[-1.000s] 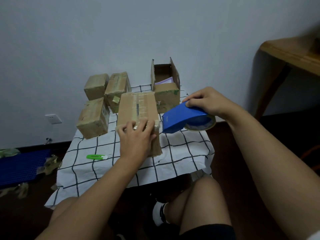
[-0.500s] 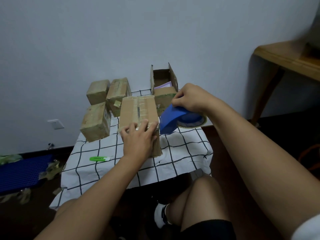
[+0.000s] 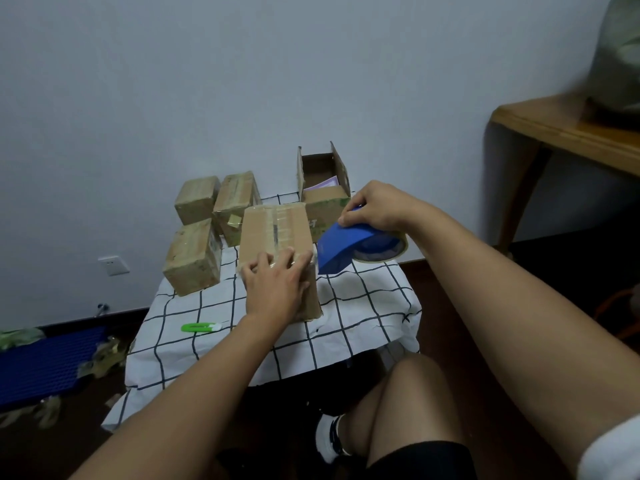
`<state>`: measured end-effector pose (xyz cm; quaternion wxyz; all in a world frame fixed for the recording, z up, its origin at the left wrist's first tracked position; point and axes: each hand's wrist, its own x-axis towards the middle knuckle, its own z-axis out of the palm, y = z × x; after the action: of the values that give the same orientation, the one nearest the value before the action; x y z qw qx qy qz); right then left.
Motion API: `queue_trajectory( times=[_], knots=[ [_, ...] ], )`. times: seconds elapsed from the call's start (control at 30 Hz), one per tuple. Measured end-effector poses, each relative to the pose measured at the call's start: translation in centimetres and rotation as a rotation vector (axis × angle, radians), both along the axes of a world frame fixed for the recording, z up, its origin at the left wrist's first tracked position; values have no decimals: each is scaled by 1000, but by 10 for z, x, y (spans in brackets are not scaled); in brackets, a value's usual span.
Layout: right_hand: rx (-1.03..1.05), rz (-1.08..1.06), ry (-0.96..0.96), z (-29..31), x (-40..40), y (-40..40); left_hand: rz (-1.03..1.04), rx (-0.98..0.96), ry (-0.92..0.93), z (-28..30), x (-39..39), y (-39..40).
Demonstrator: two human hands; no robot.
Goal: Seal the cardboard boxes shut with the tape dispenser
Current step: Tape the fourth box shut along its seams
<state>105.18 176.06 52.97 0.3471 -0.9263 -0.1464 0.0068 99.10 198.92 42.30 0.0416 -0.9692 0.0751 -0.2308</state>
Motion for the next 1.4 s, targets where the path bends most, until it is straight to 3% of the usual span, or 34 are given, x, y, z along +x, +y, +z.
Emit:
queue_trajectory(
  times=[0.33,0.43,0.53,0.8,1.03,1.4],
  knots=[
    [-85,-17,-132,26,-10,2,-3,10,0,3,-4,-6],
    [-309,-30,-150,0,-15,23,3,-6,-10,1,-6,-5],
    [-474,-75,-36,-46,-22,26,-11,-22,-11,1,-6,3],
    [-82,-233,-156,-44,-6,-2,-56,15,-59,5,-2,3],
    [259,-330,-183,-60,-7,-1,-110,59,40,12,5,0],
    [552,-447,-152,-64,-6,4,-214,236,153,30,19,-1]
  ],
)
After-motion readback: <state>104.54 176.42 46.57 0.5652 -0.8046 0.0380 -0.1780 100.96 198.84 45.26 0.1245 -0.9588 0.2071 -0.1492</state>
